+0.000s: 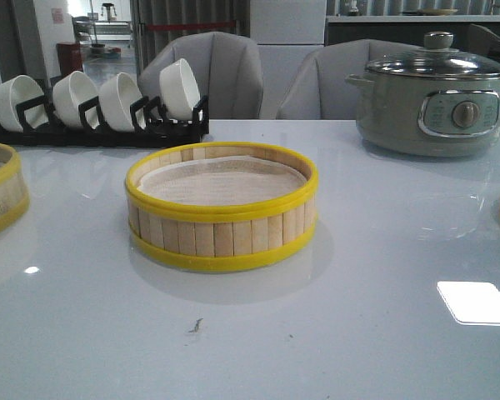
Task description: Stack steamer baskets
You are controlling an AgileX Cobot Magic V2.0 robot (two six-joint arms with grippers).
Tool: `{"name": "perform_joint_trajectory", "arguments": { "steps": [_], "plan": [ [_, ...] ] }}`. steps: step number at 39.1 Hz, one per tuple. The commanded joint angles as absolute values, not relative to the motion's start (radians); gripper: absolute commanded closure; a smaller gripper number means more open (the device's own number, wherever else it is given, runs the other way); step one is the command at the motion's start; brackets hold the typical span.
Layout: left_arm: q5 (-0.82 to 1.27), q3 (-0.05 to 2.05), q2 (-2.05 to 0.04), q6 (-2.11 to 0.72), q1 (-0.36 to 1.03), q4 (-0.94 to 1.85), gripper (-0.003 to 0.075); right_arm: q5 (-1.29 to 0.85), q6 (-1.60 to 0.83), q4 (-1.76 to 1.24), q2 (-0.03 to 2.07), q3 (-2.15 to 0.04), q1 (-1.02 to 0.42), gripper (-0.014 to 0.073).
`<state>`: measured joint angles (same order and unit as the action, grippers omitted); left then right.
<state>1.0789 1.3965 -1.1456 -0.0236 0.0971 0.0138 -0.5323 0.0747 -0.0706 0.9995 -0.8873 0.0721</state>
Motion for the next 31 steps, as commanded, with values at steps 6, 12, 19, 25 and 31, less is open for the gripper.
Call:
{"name": "perform_joint_trajectory", "arguments": {
  "steps": [6,12,19,25,31],
  "plan": [
    [1.005,1.429,-1.142,-0.044,0.103,0.049,0.0635,-0.485,0.078,-0.067,0.991,-0.931,0.072,0.0448],
    [0.988,1.429,-1.144,-0.059,0.103,0.053,0.0629,-0.470,0.078,-0.067,0.995,-0.932,0.071,0.0163],
    [0.946,1.429,-1.202,-0.061,0.103,0.044,0.0377,-0.468,0.078,-0.067,0.995,-0.932,0.068,0.0169],
    [0.981,1.429,-1.312,-0.051,0.103,0.052,0.0174,-0.468,0.078,-0.067,0.995,-0.932,0.068,0.0169],
    [0.955,1.429,-1.401,-0.043,0.103,0.075,0.0213,-0.469,0.078,-0.068,0.995,-0.932,0.068,0.0169]
  ]
}}
